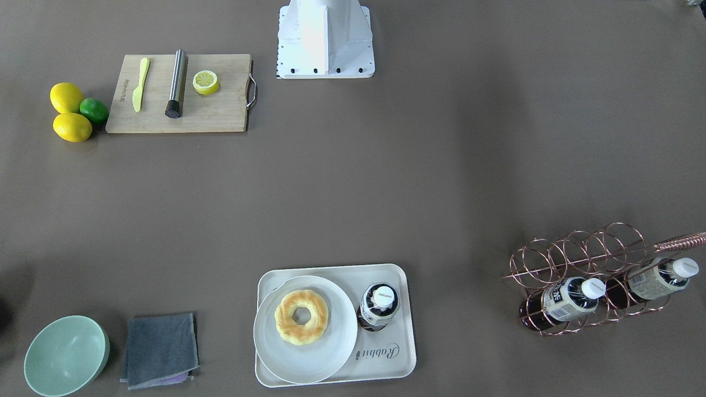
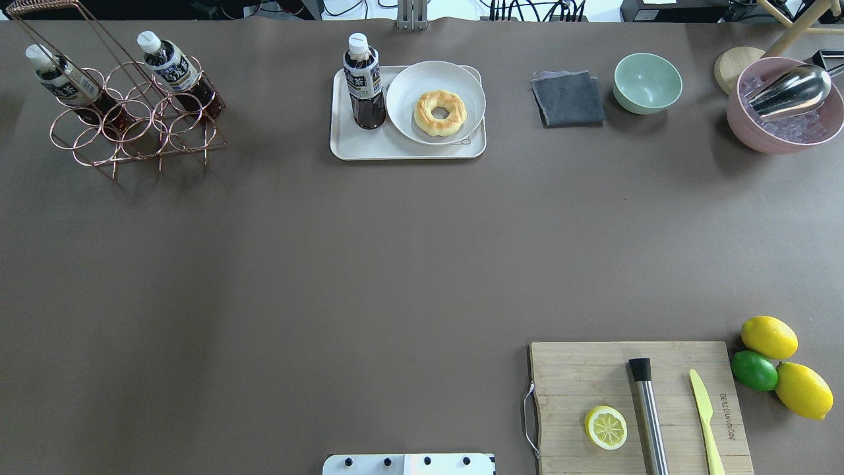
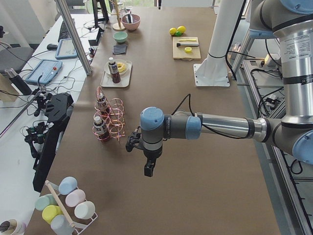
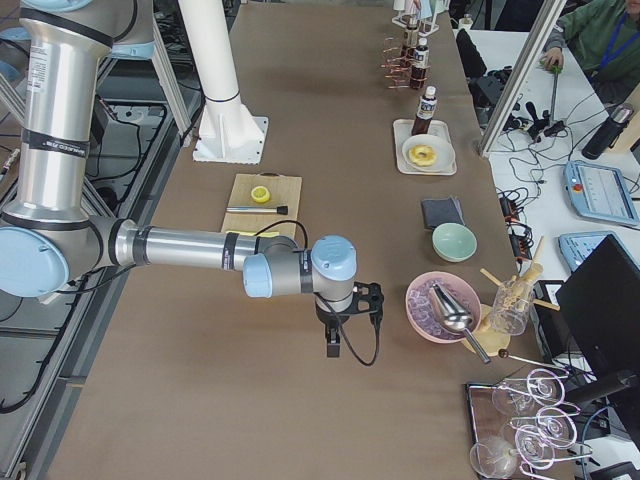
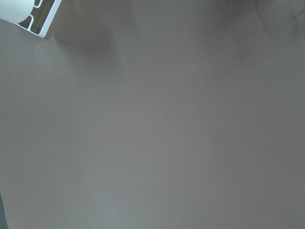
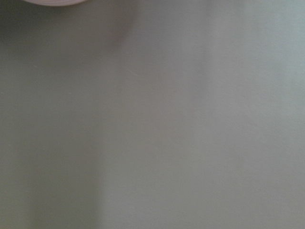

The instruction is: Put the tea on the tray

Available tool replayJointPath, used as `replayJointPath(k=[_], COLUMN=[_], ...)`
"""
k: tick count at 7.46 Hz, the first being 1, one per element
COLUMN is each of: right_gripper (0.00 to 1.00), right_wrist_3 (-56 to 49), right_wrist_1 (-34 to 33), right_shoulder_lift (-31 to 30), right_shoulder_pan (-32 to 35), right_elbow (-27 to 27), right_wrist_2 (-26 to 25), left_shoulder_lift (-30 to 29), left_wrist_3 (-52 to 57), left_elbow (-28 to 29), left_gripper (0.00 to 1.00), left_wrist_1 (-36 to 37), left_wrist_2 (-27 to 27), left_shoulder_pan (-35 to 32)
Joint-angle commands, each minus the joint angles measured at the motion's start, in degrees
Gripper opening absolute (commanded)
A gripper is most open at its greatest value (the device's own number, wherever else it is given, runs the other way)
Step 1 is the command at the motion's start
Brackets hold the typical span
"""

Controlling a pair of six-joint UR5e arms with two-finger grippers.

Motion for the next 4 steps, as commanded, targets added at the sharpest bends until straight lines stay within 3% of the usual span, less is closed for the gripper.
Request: replayJointPath(k=[1,4], right_gripper=[1.0,1.0], right_wrist_3=[-11.0,-11.0], right_wrist_1=[-15.6,-17.6], right_shoulder_lift=[3.7,5.3], right_shoulder_pan=[9.0,8.7], right_elbow=[-0.1,0.1], right_wrist_2=[-4.0,-3.3], left_shoulder_lift=[0.2,0.1], left_wrist_3=[0.0,-0.1], left_elbow=[0.8,3.5], left_gripper=[1.0,1.0], left_wrist_1=[0.2,0.2], left_wrist_2=[0.1,-0.1], left_shoulder_pan=[-0.1,-0.1])
